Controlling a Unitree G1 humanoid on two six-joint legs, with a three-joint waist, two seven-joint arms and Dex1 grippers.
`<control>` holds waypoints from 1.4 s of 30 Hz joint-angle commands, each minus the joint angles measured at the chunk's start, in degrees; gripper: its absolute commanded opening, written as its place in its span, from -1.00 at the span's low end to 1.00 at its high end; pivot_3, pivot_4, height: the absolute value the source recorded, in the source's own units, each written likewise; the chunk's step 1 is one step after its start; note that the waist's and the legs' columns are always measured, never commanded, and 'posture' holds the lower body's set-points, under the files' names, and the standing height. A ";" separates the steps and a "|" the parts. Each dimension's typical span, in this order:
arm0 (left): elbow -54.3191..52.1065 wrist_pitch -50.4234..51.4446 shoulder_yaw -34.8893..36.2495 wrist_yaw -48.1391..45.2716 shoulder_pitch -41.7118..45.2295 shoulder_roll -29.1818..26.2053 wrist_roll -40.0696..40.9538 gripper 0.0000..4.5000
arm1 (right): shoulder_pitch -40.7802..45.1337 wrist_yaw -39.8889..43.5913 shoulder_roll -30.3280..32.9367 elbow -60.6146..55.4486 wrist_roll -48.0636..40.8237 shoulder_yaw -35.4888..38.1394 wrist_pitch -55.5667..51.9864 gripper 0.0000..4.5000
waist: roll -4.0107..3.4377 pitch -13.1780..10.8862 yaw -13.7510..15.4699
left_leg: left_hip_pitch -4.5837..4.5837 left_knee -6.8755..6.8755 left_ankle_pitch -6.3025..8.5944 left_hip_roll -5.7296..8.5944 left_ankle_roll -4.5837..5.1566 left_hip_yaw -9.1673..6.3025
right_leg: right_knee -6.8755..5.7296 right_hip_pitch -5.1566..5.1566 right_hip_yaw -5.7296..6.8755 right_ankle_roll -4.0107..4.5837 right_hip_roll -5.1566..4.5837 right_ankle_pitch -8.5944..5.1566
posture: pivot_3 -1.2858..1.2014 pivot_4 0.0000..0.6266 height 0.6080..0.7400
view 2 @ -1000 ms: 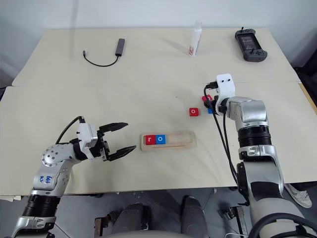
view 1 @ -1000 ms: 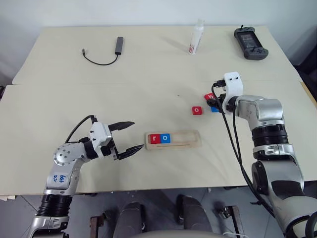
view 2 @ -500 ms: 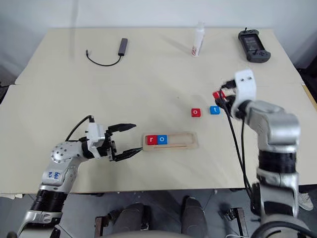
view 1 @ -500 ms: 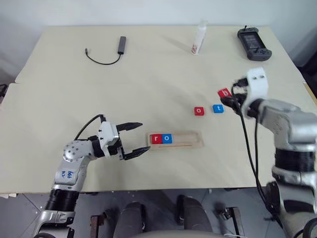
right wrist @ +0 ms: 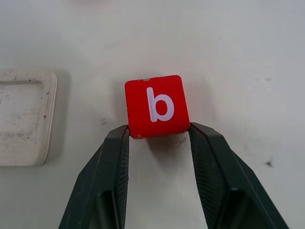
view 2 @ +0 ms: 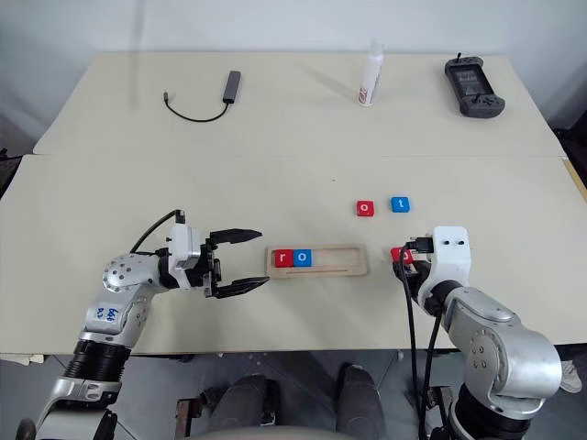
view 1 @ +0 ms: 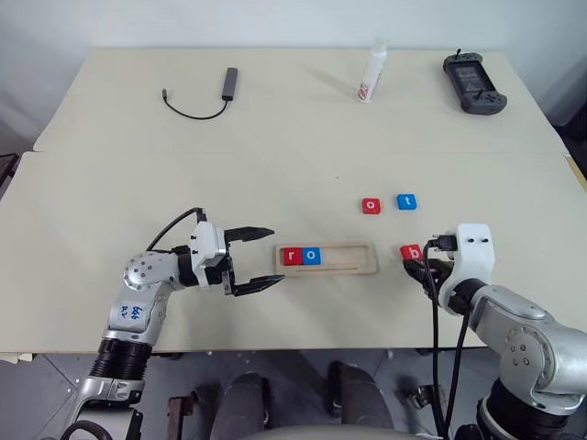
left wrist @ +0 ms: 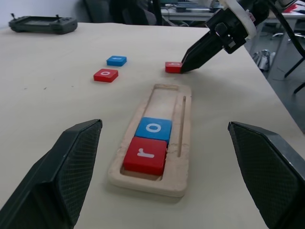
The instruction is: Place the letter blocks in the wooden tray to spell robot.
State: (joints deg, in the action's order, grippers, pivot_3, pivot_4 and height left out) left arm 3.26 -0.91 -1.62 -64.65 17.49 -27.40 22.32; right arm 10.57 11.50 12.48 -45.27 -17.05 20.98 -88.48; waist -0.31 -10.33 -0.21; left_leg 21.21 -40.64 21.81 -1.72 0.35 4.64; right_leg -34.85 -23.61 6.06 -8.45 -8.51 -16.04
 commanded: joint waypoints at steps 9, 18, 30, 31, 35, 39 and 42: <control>-2.02 -0.07 0.57 -0.66 0.10 -0.66 0.71 1.00 | -2.71 14.72 19.37 3.43 -6.67 -0.28 5.18 0.97 | -0.01 0.00 0.26 | 0.04 0.03 0.02 0.03 0.04 -0.04 | 0.12 0.03 0.02 0.00 -0.01 0.00 | 0.03 -0.52 1.00; -0.58 -2.00 0.88 -0.09 0.38 -0.58 -0.10 1.00 | -3.78 48.62 42.24 30.47 -3.80 -9.11 53.20 0.97 | 0.07 -0.03 -0.07 | -0.14 0.22 0.03 0.02 0.06 0.08 | 0.32 0.13 0.01 -0.04 0.00 0.02 | 0.03 -0.52 1.00; -4.84 -0.96 1.37 -0.46 -3.14 -1.53 1.19 1.00 | 19.70 72.31 41.00 67.33 7.06 -26.78 85.27 0.89 | 0.07 -0.04 0.22 | -0.02 0.08 0.01 0.01 0.06 0.01 | 0.35 0.15 0.15 -0.06 -0.01 0.03 | 0.03 -0.52 1.00; -5.23 -0.91 1.47 -0.20 -3.39 -1.54 1.19 1.00 | 20.70 72.92 40.78 68.99 7.80 -27.60 86.34 0.79 | 0.07 -0.04 0.15 | -0.01 0.08 0.01 0.01 0.06 0.01 | 0.35 0.15 0.15 -0.06 -0.01 0.03 | 0.03 -0.52 1.00; -7.00 -0.44 2.36 0.99 -4.70 -1.94 1.53 1.00 | 24.34 74.88 39.96 73.98 10.03 -30.17 88.99 0.25 | 0.07 -0.04 -0.02 | -0.03 0.06 0.00 -0.01 0.05 0.02 | 0.33 0.15 0.15 -0.06 -0.01 0.03 | 0.03 -0.52 1.00; -7.27 -0.42 2.81 1.69 -5.39 -2.26 1.44 1.00 | 26.79 75.24 38.34 76.22 10.41 -30.66 89.15 -0.35 | 0.07 -0.04 -0.02 | -0.03 0.01 -0.01 -0.03 0.03 0.01 | 0.29 0.15 0.15 -0.06 -0.01 0.03 | 0.03 -0.52 1.00; -8.03 -0.24 2.82 2.17 -5.83 -2.34 1.63 1.00 | 26.69 74.87 37.68 74.64 9.63 -30.00 89.91 -0.35 | 0.07 -0.04 0.11 | -0.03 -0.07 -0.01 -0.03 0.03 0.00 | 0.24 0.17 0.15 -0.06 -0.01 0.03 | 0.03 -0.52 1.00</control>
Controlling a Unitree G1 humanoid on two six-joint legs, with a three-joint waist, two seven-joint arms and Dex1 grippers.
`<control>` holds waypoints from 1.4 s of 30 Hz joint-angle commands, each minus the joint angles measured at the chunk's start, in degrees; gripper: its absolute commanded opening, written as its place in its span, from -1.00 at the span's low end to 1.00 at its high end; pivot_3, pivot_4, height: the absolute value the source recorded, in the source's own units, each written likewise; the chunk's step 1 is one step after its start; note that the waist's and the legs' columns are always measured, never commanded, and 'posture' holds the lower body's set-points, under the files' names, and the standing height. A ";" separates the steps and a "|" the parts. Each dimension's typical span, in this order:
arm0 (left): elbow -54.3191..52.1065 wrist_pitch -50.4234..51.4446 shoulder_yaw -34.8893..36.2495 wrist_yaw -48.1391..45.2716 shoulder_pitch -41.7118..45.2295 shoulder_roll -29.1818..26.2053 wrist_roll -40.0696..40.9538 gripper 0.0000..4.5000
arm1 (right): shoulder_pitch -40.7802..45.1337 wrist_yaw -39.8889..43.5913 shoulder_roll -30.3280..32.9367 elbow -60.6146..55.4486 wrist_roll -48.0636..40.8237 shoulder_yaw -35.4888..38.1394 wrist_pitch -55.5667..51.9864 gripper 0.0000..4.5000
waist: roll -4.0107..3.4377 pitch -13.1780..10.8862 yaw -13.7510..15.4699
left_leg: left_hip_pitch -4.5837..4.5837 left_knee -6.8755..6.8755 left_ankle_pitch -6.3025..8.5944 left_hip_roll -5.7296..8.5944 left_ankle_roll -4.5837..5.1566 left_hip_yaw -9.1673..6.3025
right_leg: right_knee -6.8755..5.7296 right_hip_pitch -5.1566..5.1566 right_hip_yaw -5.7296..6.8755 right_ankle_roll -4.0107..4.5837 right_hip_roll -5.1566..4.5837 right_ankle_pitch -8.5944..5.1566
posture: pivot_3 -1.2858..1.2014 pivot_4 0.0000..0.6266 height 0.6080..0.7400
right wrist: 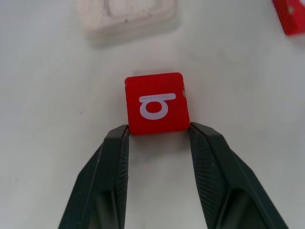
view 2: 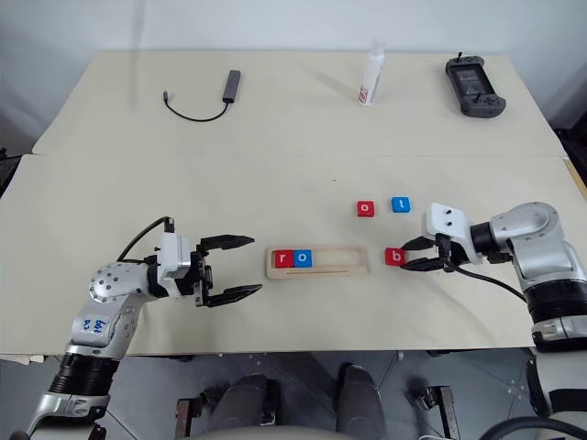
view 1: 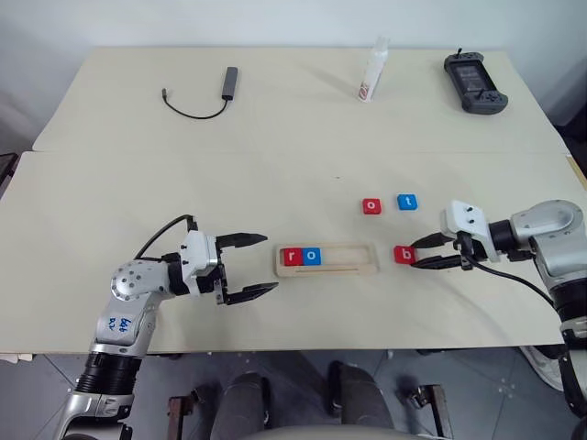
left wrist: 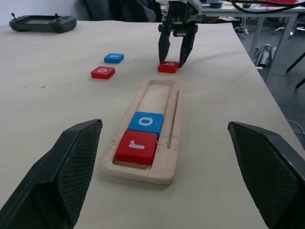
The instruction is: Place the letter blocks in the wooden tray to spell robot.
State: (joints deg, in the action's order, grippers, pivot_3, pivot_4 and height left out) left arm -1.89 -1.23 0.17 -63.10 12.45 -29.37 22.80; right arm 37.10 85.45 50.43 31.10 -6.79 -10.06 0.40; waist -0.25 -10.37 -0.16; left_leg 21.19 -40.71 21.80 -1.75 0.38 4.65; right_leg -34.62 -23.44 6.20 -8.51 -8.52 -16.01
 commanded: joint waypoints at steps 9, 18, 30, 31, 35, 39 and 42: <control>-3.94 0.37 1.03 1.64 -1.96 -0.55 1.32 1.00 | 0.81 0.18 -1.79 -17.60 -5.54 0.55 -11.59 -0.35 | -0.01 -0.01 0.05 | 0.02 -0.12 0.00 -0.01 0.00 -0.03 | -0.09 0.00 0.00 0.00 0.00 0.00 | 0.03 -0.52 1.00; -5.35 0.86 0.75 2.85 -2.98 -0.41 1.13 1.00 | 4.86 -6.39 -7.00 -23.45 -0.14 -5.49 -21.29 -0.35 | -0.01 -0.01 0.10 | 0.06 -0.22 0.01 0.00 -0.01 -0.08 | -0.18 -0.01 0.00 0.01 -0.01 0.00 | 0.03 -0.52 1.00; -7.83 1.95 1.25 4.61 -4.47 -0.85 1.15 1.00 | 5.05 -7.89 -12.37 -25.19 1.01 -9.65 -21.92 -0.35 | -0.01 -0.01 -0.04 | 0.06 -0.22 0.01 -0.01 -0.02 -0.07 | -0.20 -0.02 0.00 0.01 -0.01 0.00 | 0.03 -0.52 1.00; -7.94 2.01 1.26 4.74 -4.46 -0.86 1.16 1.00 | 5.01 -7.91 -12.50 -25.33 1.09 -9.80 -22.02 -0.35 | -0.01 -0.01 0.00 | 0.07 -0.22 0.01 0.00 -0.02 -0.07 | -0.20 -0.03 0.00 0.01 -0.01 0.00 | 0.03 -0.52 1.00; -7.97 2.05 1.27 5.03 -4.39 -0.91 1.12 1.00 | 5.07 -8.76 -12.73 -24.77 2.54 -10.40 -21.91 -0.35 | -0.02 -0.01 -0.03 | 0.07 -0.22 0.01 0.00 -0.02 -0.07 | -0.20 -0.02 0.00 0.01 -0.01 0.00 | 0.03 -0.52 1.00; -8.13 2.15 1.30 5.25 -4.38 -0.89 1.16 1.00 | 5.47 -8.89 -12.16 -24.26 3.15 -9.71 -22.09 0.27 | -0.02 -0.01 -0.07 | 0.07 -0.21 0.01 0.00 -0.02 -0.07 | -0.20 -0.03 0.00 0.01 -0.01 0.00 | 0.03 -0.52 1.00; -8.20 2.18 1.28 5.36 -4.40 -0.83 1.13 1.00 | 4.82 -6.69 -10.63 -26.09 1.73 -8.85 -23.17 0.72 | -0.01 -0.01 0.03 | 0.07 -0.22 0.01 0.00 -0.02 -0.07 | -0.20 -0.02 0.00 0.01 -0.01 0.00 | 0.03 -0.52 1.00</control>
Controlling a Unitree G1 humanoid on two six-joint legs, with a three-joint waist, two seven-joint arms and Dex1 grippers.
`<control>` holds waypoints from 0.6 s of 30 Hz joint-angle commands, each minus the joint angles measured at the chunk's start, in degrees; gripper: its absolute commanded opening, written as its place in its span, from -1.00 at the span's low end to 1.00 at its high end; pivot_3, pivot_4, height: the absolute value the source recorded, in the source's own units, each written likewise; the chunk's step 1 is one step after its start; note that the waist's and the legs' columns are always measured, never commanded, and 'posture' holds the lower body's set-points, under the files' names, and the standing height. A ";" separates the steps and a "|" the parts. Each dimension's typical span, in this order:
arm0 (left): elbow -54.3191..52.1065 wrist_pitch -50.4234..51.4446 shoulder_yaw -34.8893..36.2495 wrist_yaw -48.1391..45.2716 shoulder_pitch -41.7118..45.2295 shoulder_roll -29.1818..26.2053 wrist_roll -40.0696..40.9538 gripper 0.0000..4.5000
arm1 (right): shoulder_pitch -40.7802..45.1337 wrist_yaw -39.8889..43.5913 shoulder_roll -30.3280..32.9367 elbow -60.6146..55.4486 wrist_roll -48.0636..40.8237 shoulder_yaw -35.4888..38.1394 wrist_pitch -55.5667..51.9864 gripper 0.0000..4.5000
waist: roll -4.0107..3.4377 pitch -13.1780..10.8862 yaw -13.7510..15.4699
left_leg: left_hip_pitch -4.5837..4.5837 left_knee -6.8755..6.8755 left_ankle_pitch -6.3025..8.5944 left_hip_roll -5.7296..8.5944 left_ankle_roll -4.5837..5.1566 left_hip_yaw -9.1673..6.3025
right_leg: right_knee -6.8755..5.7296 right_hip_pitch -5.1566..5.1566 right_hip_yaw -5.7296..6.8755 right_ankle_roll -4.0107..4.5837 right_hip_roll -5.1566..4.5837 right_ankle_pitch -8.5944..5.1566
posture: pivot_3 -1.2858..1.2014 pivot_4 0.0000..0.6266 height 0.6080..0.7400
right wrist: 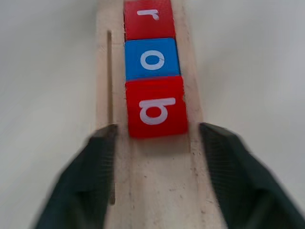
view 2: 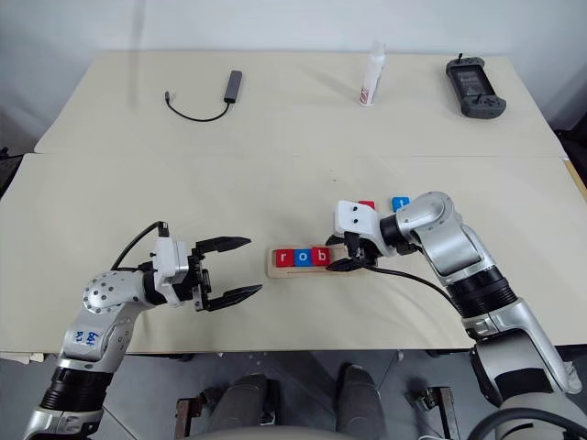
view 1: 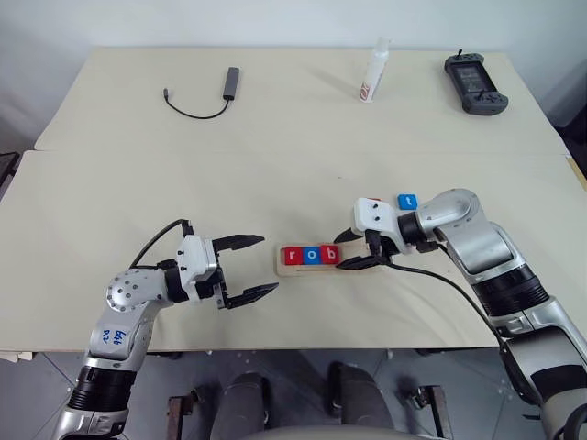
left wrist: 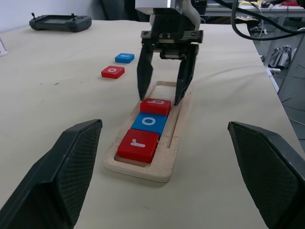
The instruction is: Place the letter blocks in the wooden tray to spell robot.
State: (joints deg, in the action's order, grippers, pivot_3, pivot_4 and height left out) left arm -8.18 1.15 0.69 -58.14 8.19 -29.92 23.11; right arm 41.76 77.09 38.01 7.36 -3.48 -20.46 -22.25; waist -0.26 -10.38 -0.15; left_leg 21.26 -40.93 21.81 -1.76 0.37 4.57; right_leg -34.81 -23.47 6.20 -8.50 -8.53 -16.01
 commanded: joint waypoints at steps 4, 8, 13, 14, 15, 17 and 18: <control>-1.81 -0.20 0.67 0.56 0.02 -0.12 0.82 1.00 | 0.30 1.89 2.20 -3.99 -3.16 2.90 -2.21 0.98 | 0.00 0.00 -0.06 | 0.00 0.00 0.00 0.00 0.00 0.00 | 0.00 0.00 0.00 0.00 0.00 0.00 | 0.03 -0.52 1.00; -1.30 -0.36 0.33 0.71 0.68 0.13 0.69 1.00 | 0.36 1.25 2.18 -4.71 -5.40 5.03 -2.80 0.98 | 0.00 0.00 -0.06 | 0.00 0.01 0.00 0.00 0.00 0.00 | 0.00 0.00 0.00 0.00 0.00 0.00 | 0.03 -0.52 1.00; -0.82 -0.43 0.30 0.59 1.16 0.17 0.66 1.00 | 0.68 -1.34 0.36 -4.75 -6.25 5.55 -3.56 0.53 | 0.00 0.00 -0.07 | 0.00 0.01 0.00 0.00 0.00 0.00 | 0.00 0.00 0.00 0.00 0.00 0.00 | 0.03 -0.52 1.00; -0.71 -0.44 0.30 0.54 1.27 0.15 0.64 1.00 | 0.80 -1.71 -0.03 -4.68 -6.17 5.27 -3.62 0.38 | 0.00 0.00 -0.08 | 0.00 0.01 0.00 0.00 0.00 0.00 | 0.00 0.00 0.00 0.00 0.00 0.00 | 0.03 -0.52 1.00; -0.59 -0.45 0.29 0.50 1.39 0.14 0.63 1.00 | 0.88 -2.29 -0.61 -4.48 -5.92 4.94 -3.60 0.24 | 0.00 0.00 -0.08 | 0.00 0.01 0.00 0.00 0.00 0.00 | -0.01 0.00 0.00 0.00 0.00 0.00 | 0.03 -0.52 1.00; -0.55 -0.37 0.28 0.47 1.59 0.08 0.60 1.00 | 0.69 -3.52 -2.00 -3.82 -5.16 4.09 -3.08 -0.10 | 0.00 0.00 -0.09 | 0.00 0.00 0.00 0.00 0.00 0.00 | 0.00 0.00 0.00 0.00 0.00 0.00 | 0.03 -0.52 1.00; -0.50 -0.33 0.29 0.45 1.68 0.04 0.58 1.00 | 0.54 -3.91 -2.49 -3.54 -4.91 3.80 -2.82 -0.24 | 0.00 0.00 -0.07 | 0.00 0.00 0.00 0.00 0.00 0.00 | 0.00 0.00 0.00 0.00 0.00 0.00 | 0.03 -0.52 1.00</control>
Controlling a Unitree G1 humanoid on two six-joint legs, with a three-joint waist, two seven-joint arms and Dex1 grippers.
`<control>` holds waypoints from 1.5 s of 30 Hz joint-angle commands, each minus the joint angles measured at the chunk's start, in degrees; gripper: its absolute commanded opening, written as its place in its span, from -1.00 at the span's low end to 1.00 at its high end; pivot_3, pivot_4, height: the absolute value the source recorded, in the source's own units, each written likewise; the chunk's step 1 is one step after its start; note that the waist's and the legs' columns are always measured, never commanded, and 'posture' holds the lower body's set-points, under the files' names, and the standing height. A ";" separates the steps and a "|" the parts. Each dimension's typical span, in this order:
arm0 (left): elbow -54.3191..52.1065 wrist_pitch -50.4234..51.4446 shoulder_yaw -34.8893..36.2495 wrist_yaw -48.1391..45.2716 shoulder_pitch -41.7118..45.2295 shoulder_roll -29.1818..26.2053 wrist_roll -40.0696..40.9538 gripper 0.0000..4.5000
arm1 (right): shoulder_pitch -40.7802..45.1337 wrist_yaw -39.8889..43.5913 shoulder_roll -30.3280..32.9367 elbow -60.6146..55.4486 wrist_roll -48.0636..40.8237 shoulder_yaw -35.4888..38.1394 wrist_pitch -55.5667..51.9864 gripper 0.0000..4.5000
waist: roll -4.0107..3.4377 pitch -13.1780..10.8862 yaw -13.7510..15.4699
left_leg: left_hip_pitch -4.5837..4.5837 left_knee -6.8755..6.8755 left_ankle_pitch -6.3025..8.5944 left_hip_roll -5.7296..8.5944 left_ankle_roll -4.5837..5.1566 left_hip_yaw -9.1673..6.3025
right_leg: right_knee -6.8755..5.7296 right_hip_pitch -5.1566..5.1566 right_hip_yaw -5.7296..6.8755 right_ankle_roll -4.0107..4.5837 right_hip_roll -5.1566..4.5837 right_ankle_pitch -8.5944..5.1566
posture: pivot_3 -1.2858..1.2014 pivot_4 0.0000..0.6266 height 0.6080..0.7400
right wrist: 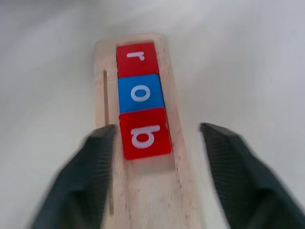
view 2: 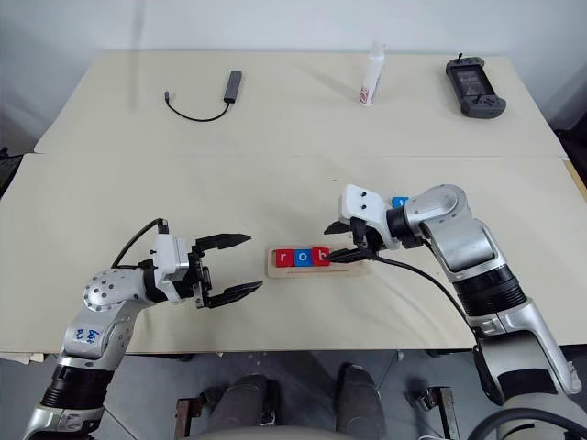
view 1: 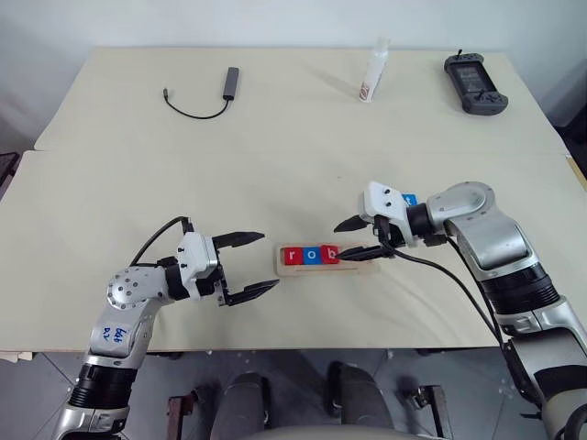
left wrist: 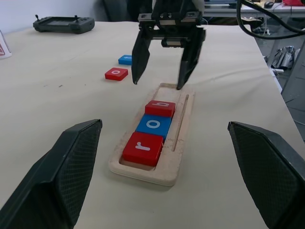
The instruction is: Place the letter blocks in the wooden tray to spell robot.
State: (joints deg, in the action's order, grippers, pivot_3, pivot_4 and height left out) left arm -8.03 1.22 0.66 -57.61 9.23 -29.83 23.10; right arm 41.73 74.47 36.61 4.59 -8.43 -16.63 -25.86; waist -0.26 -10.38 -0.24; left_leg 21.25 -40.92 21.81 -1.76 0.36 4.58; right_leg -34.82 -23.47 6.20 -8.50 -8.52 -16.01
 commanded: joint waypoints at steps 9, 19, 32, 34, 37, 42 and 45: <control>-1.43 -0.16 0.81 0.19 0.11 -0.55 0.63 1.00 | -1.59 -2.13 -2.42 -1.88 0.94 -2.31 0.66 -0.99 | 0.00 0.00 0.03 | 0.00 0.00 0.00 0.00 0.00 -0.01 | 0.00 0.00 0.00 0.00 0.00 0.00 | 0.03 -0.52 1.00; -0.70 -0.45 0.43 0.30 0.83 -0.19 0.41 1.00 | -2.97 -1.58 -1.00 -3.28 -1.00 -0.48 0.76 -0.99 | 0.00 0.00 0.00 | 0.00 0.01 0.00 0.00 0.00 0.00 | 0.00 0.00 0.00 0.00 0.00 0.00 | 0.03 -0.52 1.00; 0.09 -0.65 0.20 -0.18 1.18 -0.12 0.46 1.00 | -8.28 -2.68 9.07 -5.29 -2.14 5.42 -0.86 -0.99 | 0.01 0.00 0.01 | 0.00 0.03 0.01 0.01 0.00 -0.01 | 0.04 0.01 0.01 0.00 0.00 0.00 | 0.03 -0.52 1.00; 0.42 -0.73 0.05 -0.35 1.43 -0.01 0.41 1.00 | -8.28 -3.42 9.39 -3.74 -0.37 4.42 1.14 -0.99 | 0.01 0.00 -0.06 | -0.01 0.03 0.00 0.00 0.00 0.02 | 0.03 0.00 -0.01 0.00 0.00 0.00 | 0.03 -0.52 1.00; 0.42 -0.65 -0.14 -0.39 1.59 0.12 0.36 1.00 | -7.96 -4.42 7.84 -2.89 0.36 3.37 1.26 -0.99 | 0.01 0.00 0.02 | -0.02 0.03 0.00 0.00 0.00 0.02 | 0.03 0.00 -0.01 0.00 0.00 0.00 | 0.03 -0.52 1.00; 0.21 -0.59 -0.18 -0.39 1.34 0.01 0.35 1.00 | -7.32 -4.40 5.21 -3.77 0.43 1.34 0.03 -0.99 | 0.01 0.00 0.04 | -0.01 0.02 0.00 0.00 0.00 0.02 | 0.03 0.00 -0.01 0.00 0.00 0.00 | 0.03 -0.52 1.00; 0.02 -0.61 -0.01 -0.21 1.03 -0.12 0.33 1.00 | -6.79 -4.23 4.06 -4.23 0.33 0.57 -0.48 -0.99 | 0.01 0.00 0.10 | -0.01 0.01 0.00 0.00 0.00 0.01 | 0.03 0.01 -0.01 0.00 0.00 0.00 | 0.03 -0.52 1.00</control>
State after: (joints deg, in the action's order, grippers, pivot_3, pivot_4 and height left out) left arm -6.68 1.21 0.39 -57.71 10.54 -29.86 23.06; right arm 34.04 70.08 41.00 2.23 -7.81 -15.84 -26.19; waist -0.25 -10.37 -0.14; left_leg 21.24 -40.92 21.82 -1.76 0.37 4.59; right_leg -34.79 -23.45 6.19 -8.50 -8.53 -16.01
